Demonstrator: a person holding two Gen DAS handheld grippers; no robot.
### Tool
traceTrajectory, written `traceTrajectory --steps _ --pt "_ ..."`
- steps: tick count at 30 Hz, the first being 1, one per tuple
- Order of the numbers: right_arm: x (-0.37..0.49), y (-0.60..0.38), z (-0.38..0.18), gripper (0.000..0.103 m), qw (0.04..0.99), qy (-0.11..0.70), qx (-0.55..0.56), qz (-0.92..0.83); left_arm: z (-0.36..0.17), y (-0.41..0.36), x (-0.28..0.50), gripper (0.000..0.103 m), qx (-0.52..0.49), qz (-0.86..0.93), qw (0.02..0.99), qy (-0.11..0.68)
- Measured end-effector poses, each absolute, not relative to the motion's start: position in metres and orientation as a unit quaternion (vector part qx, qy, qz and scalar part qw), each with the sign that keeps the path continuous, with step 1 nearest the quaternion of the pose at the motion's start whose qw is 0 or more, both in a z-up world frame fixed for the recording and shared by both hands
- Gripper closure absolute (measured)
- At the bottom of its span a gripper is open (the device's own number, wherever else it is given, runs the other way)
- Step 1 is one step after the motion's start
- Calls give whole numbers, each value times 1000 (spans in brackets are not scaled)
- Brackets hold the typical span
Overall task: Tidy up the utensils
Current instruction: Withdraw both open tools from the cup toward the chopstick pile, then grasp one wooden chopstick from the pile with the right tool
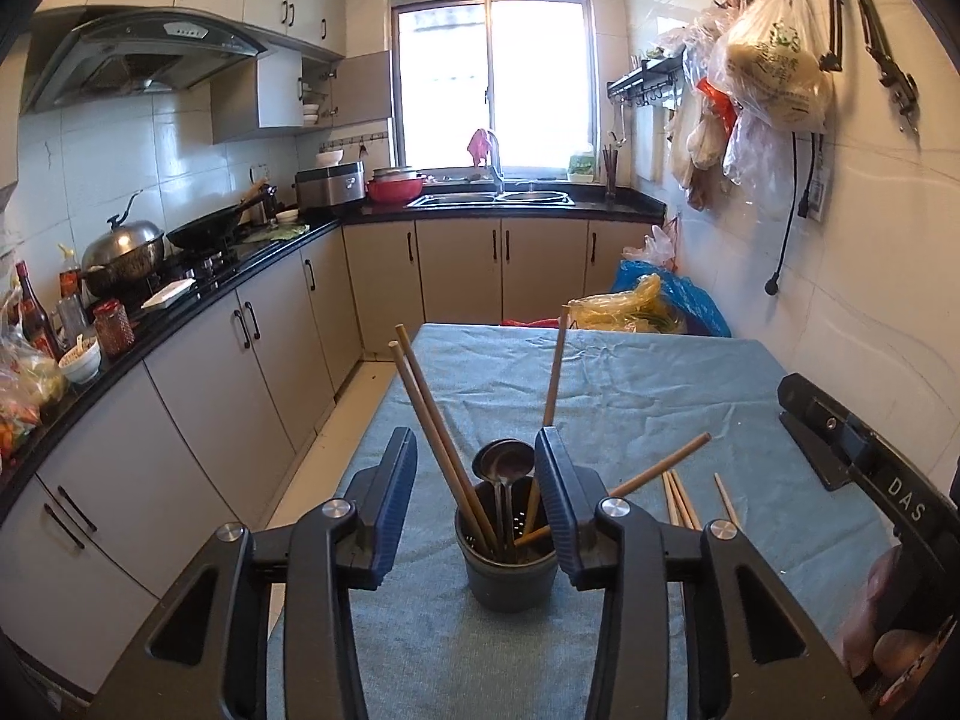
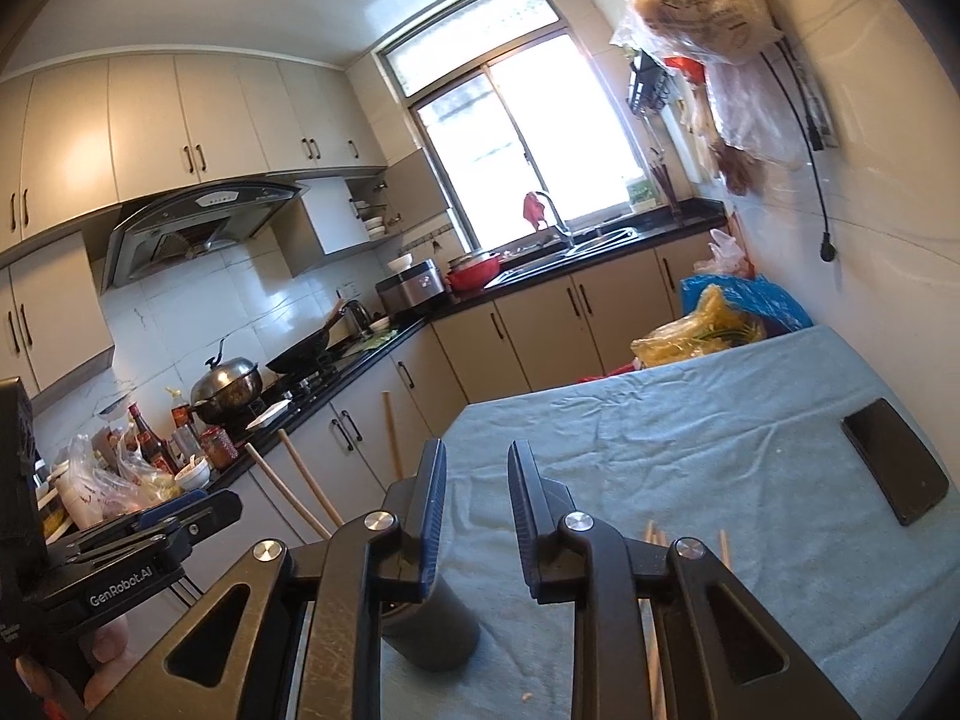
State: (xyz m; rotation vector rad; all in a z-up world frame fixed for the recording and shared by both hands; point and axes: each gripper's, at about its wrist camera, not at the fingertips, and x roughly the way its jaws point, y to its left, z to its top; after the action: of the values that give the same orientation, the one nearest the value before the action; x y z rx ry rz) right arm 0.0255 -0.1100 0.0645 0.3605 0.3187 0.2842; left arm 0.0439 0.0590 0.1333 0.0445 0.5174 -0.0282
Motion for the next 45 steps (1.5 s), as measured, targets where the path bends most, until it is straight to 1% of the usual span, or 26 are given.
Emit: traceTrajectory --steps 15,23,34,45 --pt "14 -148 48 79 956 172 208 113 136 28 23 59 64 -16 969 237" --pt "9 -168 40 75 952 180 226 99 135 7 13 57 87 -24 969 232" --pt "5 -200 23 75 944 193 254 80 125 -22 8 55 116 -46 963 238" --pt "7 -231 -1 75 932 215 284 58 104 -56 12 53 151 -70 952 256"
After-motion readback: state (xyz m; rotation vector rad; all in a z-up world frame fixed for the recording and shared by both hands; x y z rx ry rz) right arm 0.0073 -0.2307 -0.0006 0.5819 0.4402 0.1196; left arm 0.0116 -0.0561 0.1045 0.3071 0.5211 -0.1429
